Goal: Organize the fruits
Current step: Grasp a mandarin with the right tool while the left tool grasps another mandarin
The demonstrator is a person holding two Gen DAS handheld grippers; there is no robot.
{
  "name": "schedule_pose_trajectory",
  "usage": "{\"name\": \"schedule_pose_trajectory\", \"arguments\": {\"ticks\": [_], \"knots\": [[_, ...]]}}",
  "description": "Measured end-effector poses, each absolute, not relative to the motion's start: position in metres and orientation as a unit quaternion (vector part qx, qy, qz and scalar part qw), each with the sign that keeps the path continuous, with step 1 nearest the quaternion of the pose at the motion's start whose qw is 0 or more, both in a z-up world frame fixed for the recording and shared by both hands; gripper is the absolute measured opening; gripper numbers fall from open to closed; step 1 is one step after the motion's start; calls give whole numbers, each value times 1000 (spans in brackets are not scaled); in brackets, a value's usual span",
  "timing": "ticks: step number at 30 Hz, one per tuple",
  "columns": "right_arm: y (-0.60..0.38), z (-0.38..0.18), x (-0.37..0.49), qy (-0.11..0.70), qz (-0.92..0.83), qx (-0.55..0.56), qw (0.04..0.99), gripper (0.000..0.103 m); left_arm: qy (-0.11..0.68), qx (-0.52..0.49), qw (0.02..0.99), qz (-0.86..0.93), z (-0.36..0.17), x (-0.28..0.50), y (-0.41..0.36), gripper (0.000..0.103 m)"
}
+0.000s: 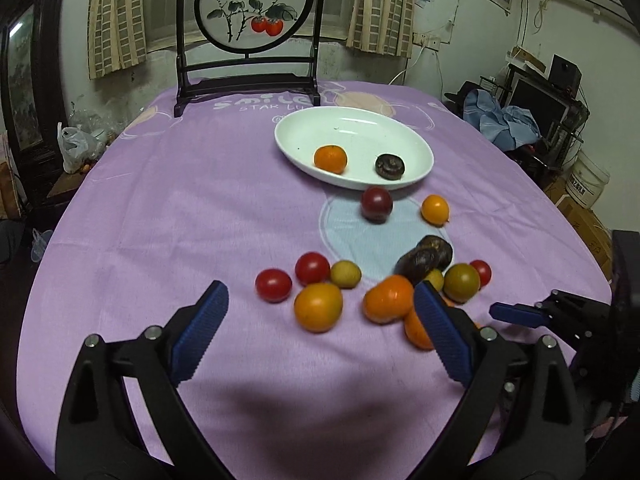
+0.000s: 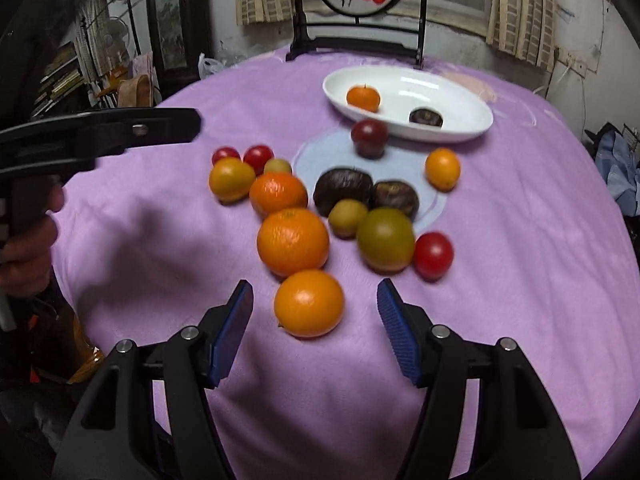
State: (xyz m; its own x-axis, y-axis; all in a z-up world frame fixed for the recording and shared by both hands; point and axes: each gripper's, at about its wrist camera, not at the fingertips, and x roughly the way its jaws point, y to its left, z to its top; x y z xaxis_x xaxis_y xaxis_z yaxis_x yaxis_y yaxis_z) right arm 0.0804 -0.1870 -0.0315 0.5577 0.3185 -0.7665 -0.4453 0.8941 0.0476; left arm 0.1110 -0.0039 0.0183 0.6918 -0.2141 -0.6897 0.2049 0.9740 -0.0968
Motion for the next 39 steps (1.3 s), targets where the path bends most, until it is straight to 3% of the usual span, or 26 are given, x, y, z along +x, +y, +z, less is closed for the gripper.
{"name": "schedule_pose_trajectory", "arguments": {"ticks": [7,13,14,26,34,39], "knots": [[-181,-42,88,429,200,-81,877,64,381,-10,917,-115,12,103,2,95],[-185,-52,91,444,204,-71,870,47,385,-14,916,-113,9,99,4,95],[-185,-52,90,444,204,-70,869,41,385,-14,916,-114,9,98,3,95],[-242,-39,78,430,159,-7,889,40,427,7,882,-202,-20,96,-53,94],[-260,-36,72,425,154,8,892,40,447,31,862,-237,-36,101,-91,70],[-265,-35,73,424,153,14,893,40,457,41,857,-233,-44,112,-103,61]]}}
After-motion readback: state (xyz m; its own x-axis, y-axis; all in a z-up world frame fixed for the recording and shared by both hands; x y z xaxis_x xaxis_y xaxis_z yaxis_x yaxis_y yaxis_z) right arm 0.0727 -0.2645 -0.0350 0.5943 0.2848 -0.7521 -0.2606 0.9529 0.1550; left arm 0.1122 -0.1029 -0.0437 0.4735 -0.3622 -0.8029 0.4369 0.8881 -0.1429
